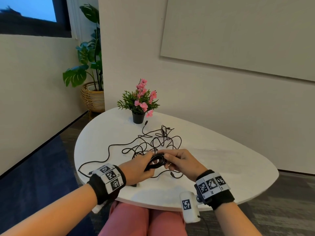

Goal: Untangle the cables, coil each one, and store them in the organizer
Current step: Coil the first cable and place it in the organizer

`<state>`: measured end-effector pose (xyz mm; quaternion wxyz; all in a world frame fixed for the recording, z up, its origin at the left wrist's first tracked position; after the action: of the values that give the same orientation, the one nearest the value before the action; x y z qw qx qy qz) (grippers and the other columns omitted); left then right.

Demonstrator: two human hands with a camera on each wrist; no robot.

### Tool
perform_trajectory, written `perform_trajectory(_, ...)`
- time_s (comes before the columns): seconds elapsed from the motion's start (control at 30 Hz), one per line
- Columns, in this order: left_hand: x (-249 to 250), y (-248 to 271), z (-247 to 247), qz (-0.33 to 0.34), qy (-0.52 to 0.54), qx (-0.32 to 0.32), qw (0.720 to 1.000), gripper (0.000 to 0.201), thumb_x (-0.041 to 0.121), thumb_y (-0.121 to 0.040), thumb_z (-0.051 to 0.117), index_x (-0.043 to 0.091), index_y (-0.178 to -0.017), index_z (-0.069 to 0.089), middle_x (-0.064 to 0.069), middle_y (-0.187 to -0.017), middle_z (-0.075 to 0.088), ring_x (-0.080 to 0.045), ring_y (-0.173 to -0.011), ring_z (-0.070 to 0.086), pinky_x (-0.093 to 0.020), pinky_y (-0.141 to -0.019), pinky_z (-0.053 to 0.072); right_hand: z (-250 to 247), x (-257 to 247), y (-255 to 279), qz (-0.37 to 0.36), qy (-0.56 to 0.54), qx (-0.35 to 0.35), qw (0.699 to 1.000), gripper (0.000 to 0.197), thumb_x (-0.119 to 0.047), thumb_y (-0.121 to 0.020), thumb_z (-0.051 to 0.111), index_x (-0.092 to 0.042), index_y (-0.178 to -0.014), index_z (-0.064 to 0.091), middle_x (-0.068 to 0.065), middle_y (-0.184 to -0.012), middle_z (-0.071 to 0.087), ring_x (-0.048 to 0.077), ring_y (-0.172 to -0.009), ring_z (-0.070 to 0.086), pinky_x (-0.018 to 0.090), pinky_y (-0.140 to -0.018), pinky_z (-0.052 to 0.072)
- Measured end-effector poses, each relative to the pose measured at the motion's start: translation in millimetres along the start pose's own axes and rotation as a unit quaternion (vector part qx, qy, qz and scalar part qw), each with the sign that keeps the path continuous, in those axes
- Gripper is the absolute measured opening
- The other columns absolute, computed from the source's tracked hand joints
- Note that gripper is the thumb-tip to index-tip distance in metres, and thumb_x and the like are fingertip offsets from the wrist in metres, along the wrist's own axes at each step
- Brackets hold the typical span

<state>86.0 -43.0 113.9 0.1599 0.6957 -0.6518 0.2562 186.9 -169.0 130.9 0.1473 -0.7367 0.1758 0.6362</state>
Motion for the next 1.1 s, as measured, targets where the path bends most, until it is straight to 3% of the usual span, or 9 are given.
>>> perform_trajectory(0.13,0,1,1,0.029,0.063,0.022,0.997,0.015,0.023,-0.086,0.055,0.015,-0.098,0.048,0.008,-0.072,0.052,-0.003,-0.058,0.047,-0.017,-0.057,0.040,-8,16,-5,-0.010,-0.076,0.046,0.996,0.021,-0.013,-0.086,0.065,-0.006,-0.104,0.072,0.023,-0.083,0.057,0.016,-0.063,0.047,0.022,-0.062,0.041)
perform_trajectory(0.37,3,-5,-1,-0.052,0.281,0.151,0.946,0.012,0.019,-0.092,0.052,0.021,-0.104,0.051,0.002,-0.071,0.057,-0.003,-0.056,0.054,-0.017,-0.051,0.044,-1,5,-15,-0.099,0.024,0.191,0.976,0.017,0.003,-0.079,0.069,-0.010,-0.090,0.073,0.004,-0.069,0.066,0.008,-0.053,0.057,0.020,-0.056,0.045)
perform_trajectory(0.5,-4,-6,-8,-0.092,0.207,0.207,0.952,0.013,0.025,-0.093,0.050,0.015,-0.103,0.051,-0.003,-0.078,0.062,-0.015,-0.067,0.061,-0.020,-0.054,0.047,9,9,-14,-0.114,0.153,0.208,0.959,0.021,-0.009,-0.080,0.071,-0.012,-0.101,0.072,-0.003,-0.077,0.062,0.010,-0.066,0.059,0.023,-0.068,0.051)
perform_trajectory(0.57,-9,-7,-9,-0.110,0.165,0.215,0.956,0.010,0.024,-0.095,0.047,0.016,-0.100,0.048,0.000,-0.076,0.060,-0.011,-0.064,0.058,-0.015,-0.051,0.042,17,9,-12,-0.128,0.257,0.199,0.937,0.026,-0.016,-0.082,0.070,-0.016,-0.108,0.071,-0.009,-0.077,0.056,0.004,-0.071,0.055,0.013,-0.072,0.044)
perform_trajectory(0.67,-15,-9,-7,-0.118,0.104,0.198,0.967,0.007,0.022,-0.097,0.043,0.015,-0.097,0.042,0.003,-0.073,0.056,-0.006,-0.059,0.052,-0.014,-0.047,0.038,30,3,-9,-0.169,0.321,0.209,0.908,0.024,-0.018,-0.085,0.066,-0.017,-0.108,0.071,-0.013,-0.075,0.050,-0.007,-0.068,0.045,0.005,-0.067,0.035)
perform_trajectory(0.8,-21,-12,-5,-0.109,0.049,0.157,0.980,0.006,0.021,-0.098,0.040,0.017,-0.098,0.035,0.006,-0.074,0.052,-0.006,-0.060,0.052,-0.016,-0.050,0.037,43,-8,-7,-0.213,0.343,0.209,0.891,0.017,-0.016,-0.083,0.066,-0.017,-0.099,0.073,-0.005,-0.079,0.060,-0.005,-0.066,0.046,0.004,-0.068,0.036)
perform_trajectory(0.9,-23,-11,-6,-0.099,0.042,0.116,0.987,0.008,0.020,-0.097,0.041,0.017,-0.101,0.034,0.007,-0.076,0.054,-0.004,-0.062,0.053,-0.015,-0.051,0.038,41,-13,-5,-0.173,0.289,0.188,0.923,0.018,-0.023,-0.081,0.070,-0.023,-0.099,0.071,-0.013,-0.080,0.059,-0.001,-0.070,0.054,0.009,-0.069,0.043)
perform_trajectory(1.0,-25,-9,-7,-0.092,0.063,0.097,0.989,0.015,0.016,-0.094,0.045,0.018,-0.103,0.033,0.003,-0.087,0.059,-0.004,-0.071,0.056,-0.016,-0.060,0.044,45,-11,-3,-0.138,0.170,0.102,0.970,0.033,-0.022,-0.082,0.069,-0.042,-0.106,0.060,-0.006,-0.092,0.061,0.009,-0.086,0.060,0.023,-0.078,0.052)
perform_trajectory(1.1,-18,-6,-7,-0.086,0.087,0.112,0.986,0.015,0.010,-0.094,0.044,0.017,-0.102,0.033,0.007,-0.077,0.052,-0.004,-0.063,0.051,-0.013,-0.054,0.040,43,-5,-5,-0.154,0.170,0.097,0.968,0.029,-0.015,-0.089,0.061,-0.029,-0.114,0.064,-0.006,-0.089,0.058,0.003,-0.083,0.056,0.019,-0.076,0.048)
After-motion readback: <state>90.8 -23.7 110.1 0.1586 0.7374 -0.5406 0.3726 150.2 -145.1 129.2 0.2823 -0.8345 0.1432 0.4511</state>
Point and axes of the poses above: each hand's wrist, its own y-axis away from the middle knuckle, its own z-axis out of the palm, x = y × z, the point moved 4 cm from there along -y, towards the middle knuckle
